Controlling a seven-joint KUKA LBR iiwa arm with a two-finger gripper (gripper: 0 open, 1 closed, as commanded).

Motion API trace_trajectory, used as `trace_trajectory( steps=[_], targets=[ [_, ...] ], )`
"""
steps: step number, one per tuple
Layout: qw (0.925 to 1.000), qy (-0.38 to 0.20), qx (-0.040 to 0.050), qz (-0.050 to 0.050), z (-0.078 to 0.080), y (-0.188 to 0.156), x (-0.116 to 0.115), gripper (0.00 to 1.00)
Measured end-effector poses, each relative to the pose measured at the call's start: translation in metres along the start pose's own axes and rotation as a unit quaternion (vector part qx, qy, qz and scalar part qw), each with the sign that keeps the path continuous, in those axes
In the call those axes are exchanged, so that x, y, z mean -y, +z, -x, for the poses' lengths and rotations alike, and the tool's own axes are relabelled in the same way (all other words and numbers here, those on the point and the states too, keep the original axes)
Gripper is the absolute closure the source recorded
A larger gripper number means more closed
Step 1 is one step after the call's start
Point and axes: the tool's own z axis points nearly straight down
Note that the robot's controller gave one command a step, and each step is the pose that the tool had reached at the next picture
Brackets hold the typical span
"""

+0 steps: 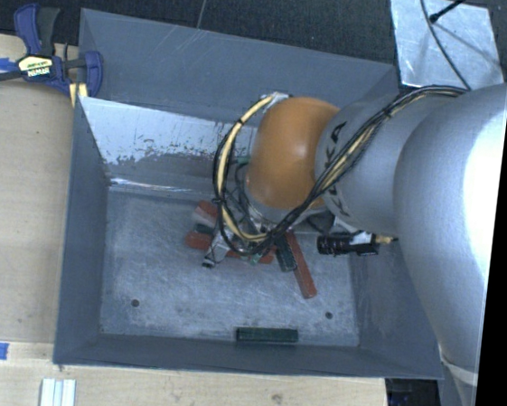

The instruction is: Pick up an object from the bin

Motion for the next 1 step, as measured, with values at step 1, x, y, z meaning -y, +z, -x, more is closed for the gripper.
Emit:
trace_trajectory(
  steps=[1],
  targets=[
    [1.0000, 0.000, 0.0040, 0.001, 0.0025, -0.0187, -0.0004, 1.00]
  ],
)
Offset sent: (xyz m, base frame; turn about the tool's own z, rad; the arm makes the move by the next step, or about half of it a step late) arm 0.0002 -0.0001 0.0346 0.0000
